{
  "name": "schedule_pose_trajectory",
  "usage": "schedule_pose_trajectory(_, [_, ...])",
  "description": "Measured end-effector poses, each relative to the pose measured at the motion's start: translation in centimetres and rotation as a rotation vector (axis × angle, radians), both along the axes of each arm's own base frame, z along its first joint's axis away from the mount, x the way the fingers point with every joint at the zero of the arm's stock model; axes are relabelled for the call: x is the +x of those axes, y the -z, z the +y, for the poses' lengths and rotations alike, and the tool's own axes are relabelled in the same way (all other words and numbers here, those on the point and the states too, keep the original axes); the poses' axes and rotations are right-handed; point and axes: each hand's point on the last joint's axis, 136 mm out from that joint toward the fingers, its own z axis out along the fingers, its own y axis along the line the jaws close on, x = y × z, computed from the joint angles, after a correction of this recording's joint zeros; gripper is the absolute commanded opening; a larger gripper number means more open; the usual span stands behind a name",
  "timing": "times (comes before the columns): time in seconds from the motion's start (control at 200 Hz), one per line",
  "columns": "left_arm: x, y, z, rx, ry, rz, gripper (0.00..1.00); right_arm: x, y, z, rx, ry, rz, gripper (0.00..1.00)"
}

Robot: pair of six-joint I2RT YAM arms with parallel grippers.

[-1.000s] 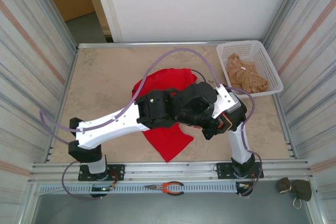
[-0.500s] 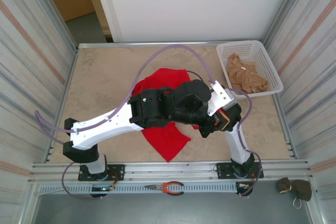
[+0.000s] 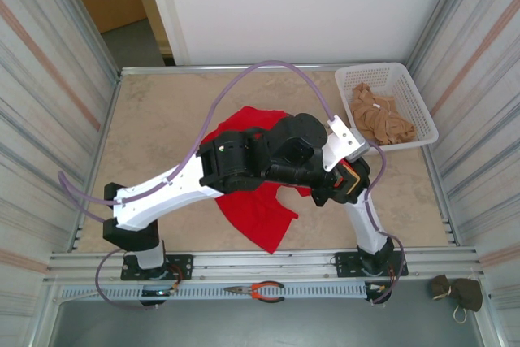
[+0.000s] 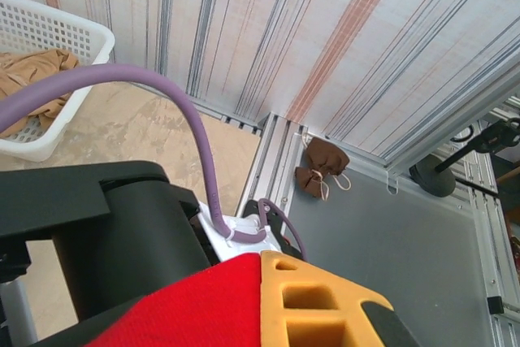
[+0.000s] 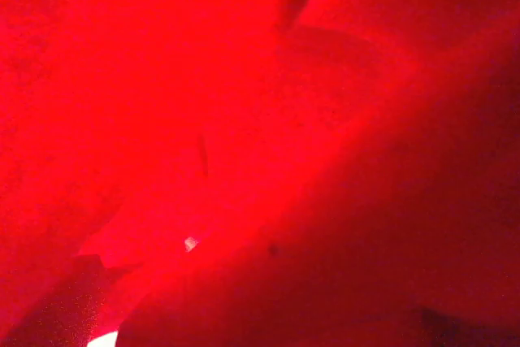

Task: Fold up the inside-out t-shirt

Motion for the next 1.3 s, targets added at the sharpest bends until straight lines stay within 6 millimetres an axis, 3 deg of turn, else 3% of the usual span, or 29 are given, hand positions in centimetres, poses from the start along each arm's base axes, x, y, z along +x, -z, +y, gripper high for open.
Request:
schedule_pose_trajectory(0.06, [0.3,0.1,0.1,0.005,-0.01,-0.001,0.0,0.1,0.2,0.8,0.044,-0.009,0.004,0.44])
schedule_pose_trajectory(0.21, [0.7,0.8,0.1,0.022,-0.021,0.002,0.0,-0.4,2.1,0.9,0.134,-0.056,0.024,0.0])
schedule_pose_trajectory(0.361, [1.1,1.3,-0.3,0.022,-0.028,0.006,0.0,0.6,2.1,-0.6,0.239,-0.068,0.005,0.0])
schedule_pose_trajectory(0.521, [1.4,1.0,-1.2,-0.018,-0.029,0.0,0.0,2.1,1.1,-4.4,0.312,-0.036,-0.031,0.0])
schedule_pose_trajectory(0.696, [1.6,0.1,-2.0,-0.089,-0.022,-0.006,0.0,2.9,-3.1,-7.7,0.379,-0.008,-0.099,0.0])
schedule_pose_trajectory(0.822, [3.5,-0.2,-0.3,-0.128,-0.083,-0.002,0.0,2.4,-6.4,-8.5,0.411,-0.03,-0.149,0.0])
schedule_pose_trajectory(0.867, [5.1,-0.3,1.1,-0.138,-0.132,0.002,0.0,1.9,-7.2,-8.5,0.42,-0.047,-0.156,0.0])
schedule_pose_trajectory(0.957, [10.6,-0.3,5.7,-0.178,-0.298,0.025,0.0,0.8,-7.6,-8.7,0.414,-0.08,-0.156,0.0])
schedule_pose_trajectory(1.052, [18.9,1.5,14.0,-0.214,-0.598,0.072,0.0,-0.6,-6.9,-9.3,0.388,-0.104,-0.135,0.0])
schedule_pose_trajectory(1.117, [23.9,4.5,20.7,-0.223,-0.827,0.128,0.0,-1.8,-6.2,-10.0,0.366,-0.117,-0.109,0.0])
schedule_pose_trajectory(1.162, [26.7,7.6,25.7,-0.221,-0.991,0.186,0.0,-2.5,-6.0,-10.6,0.354,-0.123,-0.098,0.0])
schedule_pose_trajectory(1.247, [29.7,14.3,32.9,-0.201,-1.221,0.329,0.0,-3.4,-6.5,-11.8,0.333,-0.128,-0.095,0.0])
schedule_pose_trajectory(1.298, [30.4,18.6,36.0,-0.173,-1.318,0.43,0.0,-3.6,-7.4,-12.3,0.328,-0.132,-0.105,0.0])
